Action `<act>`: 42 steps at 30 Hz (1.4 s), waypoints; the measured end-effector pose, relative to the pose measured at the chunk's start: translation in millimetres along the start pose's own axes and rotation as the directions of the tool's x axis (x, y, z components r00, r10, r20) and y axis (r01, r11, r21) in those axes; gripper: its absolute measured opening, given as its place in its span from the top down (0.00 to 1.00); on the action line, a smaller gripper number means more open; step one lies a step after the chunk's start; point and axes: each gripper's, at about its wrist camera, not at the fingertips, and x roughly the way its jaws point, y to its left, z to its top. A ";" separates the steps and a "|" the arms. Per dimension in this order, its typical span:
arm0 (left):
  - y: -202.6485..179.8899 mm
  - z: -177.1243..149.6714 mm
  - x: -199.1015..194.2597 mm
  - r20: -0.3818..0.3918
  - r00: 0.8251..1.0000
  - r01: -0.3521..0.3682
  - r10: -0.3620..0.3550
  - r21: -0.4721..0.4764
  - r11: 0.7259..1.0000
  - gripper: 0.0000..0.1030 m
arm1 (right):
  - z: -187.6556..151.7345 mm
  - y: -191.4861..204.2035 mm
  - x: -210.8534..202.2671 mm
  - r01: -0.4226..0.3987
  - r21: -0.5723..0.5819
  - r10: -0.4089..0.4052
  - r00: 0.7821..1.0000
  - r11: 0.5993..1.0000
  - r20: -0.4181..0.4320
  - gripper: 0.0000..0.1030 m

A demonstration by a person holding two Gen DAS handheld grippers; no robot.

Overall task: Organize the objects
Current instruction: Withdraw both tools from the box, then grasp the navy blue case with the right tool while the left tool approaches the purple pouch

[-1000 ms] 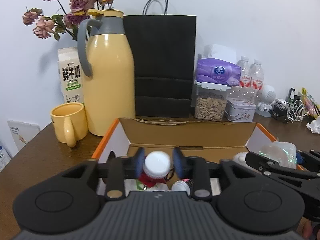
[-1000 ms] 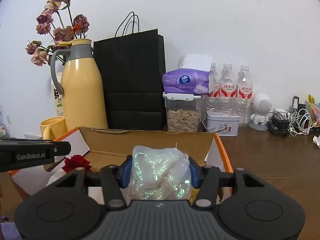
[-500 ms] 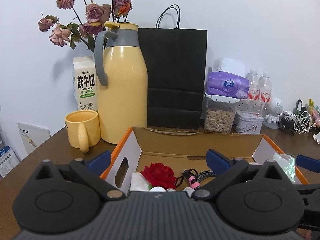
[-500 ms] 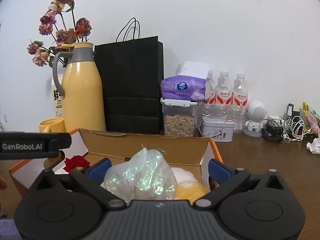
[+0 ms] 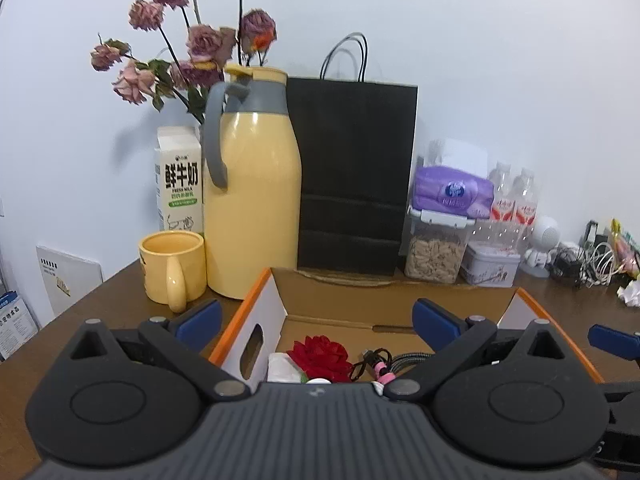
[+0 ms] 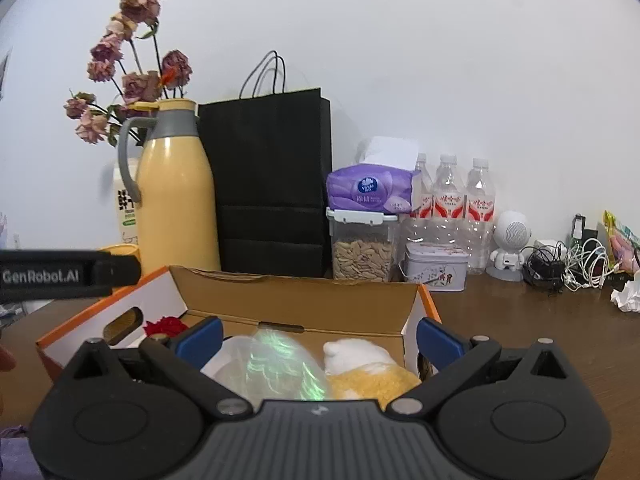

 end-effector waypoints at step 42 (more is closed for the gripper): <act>72.2 -19.9 -142.3 -0.030 0.995 -0.090 0.093 0.069 0.994 0.00 | -53.3 47.4 -149.8 -0.287 -0.195 0.244 0.945 0.938 -0.218 0.00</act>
